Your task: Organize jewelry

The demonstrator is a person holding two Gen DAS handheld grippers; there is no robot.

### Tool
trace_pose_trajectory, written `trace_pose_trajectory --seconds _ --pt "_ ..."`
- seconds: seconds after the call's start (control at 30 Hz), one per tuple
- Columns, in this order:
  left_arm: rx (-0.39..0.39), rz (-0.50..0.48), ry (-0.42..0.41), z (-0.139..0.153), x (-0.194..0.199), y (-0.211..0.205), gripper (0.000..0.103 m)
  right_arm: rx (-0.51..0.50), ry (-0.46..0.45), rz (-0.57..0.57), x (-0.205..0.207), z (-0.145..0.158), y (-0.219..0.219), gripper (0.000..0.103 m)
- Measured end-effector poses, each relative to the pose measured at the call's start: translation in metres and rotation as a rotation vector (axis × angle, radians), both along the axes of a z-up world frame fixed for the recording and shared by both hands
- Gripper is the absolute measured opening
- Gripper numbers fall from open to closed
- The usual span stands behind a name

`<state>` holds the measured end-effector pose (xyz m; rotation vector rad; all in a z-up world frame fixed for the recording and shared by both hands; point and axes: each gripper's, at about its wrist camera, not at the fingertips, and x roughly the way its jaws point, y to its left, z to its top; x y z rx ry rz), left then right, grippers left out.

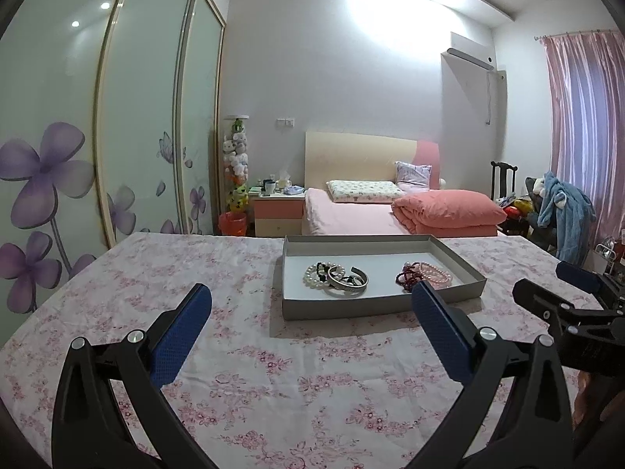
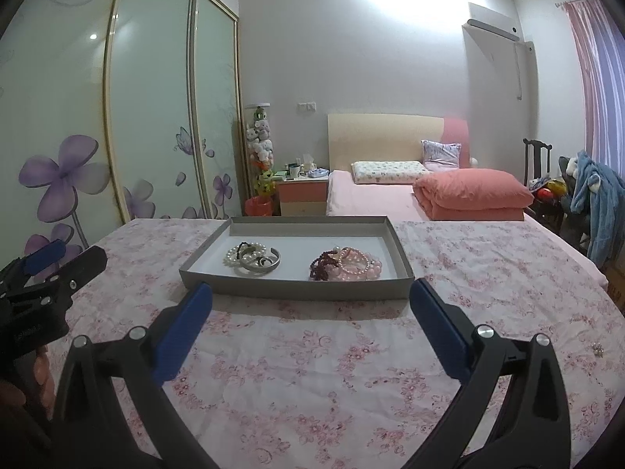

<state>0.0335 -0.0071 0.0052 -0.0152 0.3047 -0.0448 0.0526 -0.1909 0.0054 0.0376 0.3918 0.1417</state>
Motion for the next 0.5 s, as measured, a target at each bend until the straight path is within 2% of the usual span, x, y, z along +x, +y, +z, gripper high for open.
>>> trace_pose_trajectory --seconds 0.5 --pt "-0.001 -0.013 0.015 -0.0053 -0.0024 -0.0069 0.101 0.017 0.02 -0.017 0.0029 -0.0038 -0.0032 0.099"
